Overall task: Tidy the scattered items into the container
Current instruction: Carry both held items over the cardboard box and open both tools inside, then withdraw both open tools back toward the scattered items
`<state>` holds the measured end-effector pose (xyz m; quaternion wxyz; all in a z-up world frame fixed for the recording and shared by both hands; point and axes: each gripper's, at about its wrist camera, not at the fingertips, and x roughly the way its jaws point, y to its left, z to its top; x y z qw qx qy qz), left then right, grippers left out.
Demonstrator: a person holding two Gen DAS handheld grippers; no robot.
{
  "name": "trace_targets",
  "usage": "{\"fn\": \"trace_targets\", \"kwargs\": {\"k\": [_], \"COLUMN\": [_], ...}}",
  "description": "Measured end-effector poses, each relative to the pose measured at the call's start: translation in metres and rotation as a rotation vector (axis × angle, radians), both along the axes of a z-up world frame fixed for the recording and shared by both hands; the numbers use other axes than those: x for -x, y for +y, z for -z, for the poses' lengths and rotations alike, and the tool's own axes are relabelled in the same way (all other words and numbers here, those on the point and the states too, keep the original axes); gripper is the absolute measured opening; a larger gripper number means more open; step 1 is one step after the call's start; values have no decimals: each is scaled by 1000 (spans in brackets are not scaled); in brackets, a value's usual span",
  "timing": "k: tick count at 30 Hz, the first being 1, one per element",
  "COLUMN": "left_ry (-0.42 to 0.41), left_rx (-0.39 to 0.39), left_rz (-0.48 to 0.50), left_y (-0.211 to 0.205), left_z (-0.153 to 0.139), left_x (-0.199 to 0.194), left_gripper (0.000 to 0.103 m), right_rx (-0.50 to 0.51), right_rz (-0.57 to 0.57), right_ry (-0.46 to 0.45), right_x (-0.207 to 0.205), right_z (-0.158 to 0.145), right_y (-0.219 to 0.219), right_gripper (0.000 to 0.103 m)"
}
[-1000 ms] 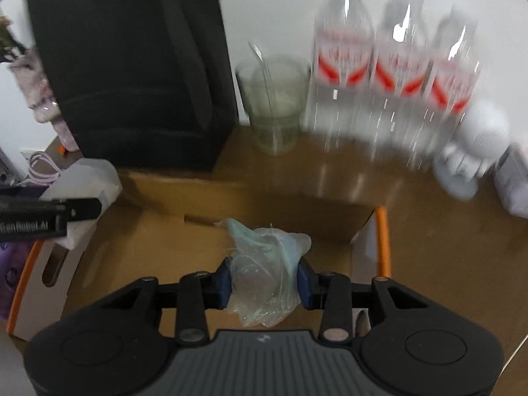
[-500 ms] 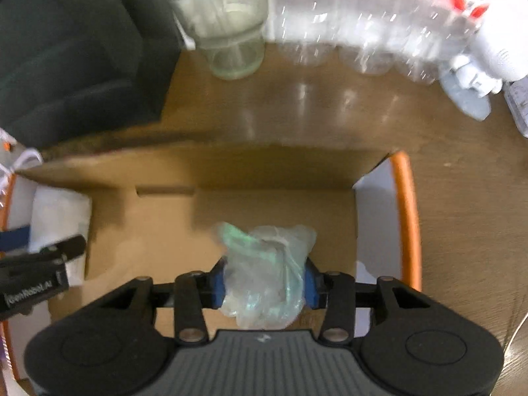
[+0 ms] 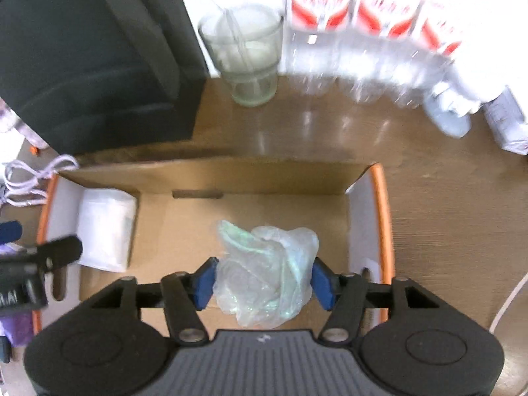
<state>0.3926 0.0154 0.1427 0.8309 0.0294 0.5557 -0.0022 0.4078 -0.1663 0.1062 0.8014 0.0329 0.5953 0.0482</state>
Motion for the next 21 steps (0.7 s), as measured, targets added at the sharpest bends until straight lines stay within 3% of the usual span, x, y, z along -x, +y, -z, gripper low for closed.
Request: {"fn": "trace_targets", "kwargs": {"k": [9,21], "left_ry": [-45,-100], "left_rx": [6,21], "left_rz": [-11,-21], "left_y": [-4,-1], "left_z": [-39,-74], "left_x": [42,79], "left_gripper": [103,103], "right_rx": [1,-9], "right_rz": [-12,-4], "right_ry": [-77,-146], "right_x": [41,74], "right_z": [-55,-97], "right_y": [-5,-6], "right_gripper": [70,73]}}
